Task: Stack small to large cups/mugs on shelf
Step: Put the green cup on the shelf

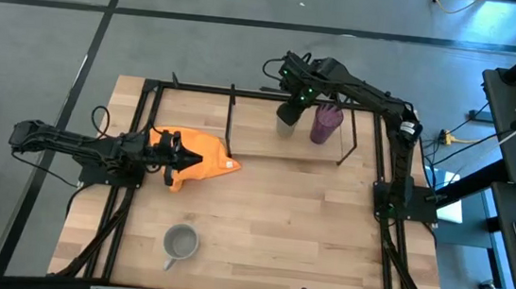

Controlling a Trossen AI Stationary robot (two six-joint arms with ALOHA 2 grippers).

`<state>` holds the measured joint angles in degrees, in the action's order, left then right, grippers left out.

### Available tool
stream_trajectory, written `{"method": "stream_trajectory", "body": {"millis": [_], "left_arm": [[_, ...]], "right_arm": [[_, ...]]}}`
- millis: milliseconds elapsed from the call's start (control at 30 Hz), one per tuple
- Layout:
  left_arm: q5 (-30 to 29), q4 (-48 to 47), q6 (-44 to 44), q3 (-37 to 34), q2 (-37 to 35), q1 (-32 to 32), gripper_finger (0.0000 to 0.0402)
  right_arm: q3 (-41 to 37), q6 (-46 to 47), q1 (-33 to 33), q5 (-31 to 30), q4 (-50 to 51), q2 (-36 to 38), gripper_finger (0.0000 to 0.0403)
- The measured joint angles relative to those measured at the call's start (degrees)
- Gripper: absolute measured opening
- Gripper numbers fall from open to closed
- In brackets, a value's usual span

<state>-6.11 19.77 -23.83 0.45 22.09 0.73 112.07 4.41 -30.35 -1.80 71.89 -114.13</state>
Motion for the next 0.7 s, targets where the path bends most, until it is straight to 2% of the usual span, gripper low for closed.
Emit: {"method": "stream_trajectory", "body": {"millis": [300,700], "left_arm": [[0.00,0.00,0.00,-0.01,0.02,0.00,0.0041],[0.00,0.02,0.00,0.00,0.01,0.00,0.0041]], "right_arm": [[0.00,1.58,-0.02,-0.02,0.72,0.00,0.0017],[0.00,2.70,-0.02,-0.48,1.15,0.00,0.0078]]}}
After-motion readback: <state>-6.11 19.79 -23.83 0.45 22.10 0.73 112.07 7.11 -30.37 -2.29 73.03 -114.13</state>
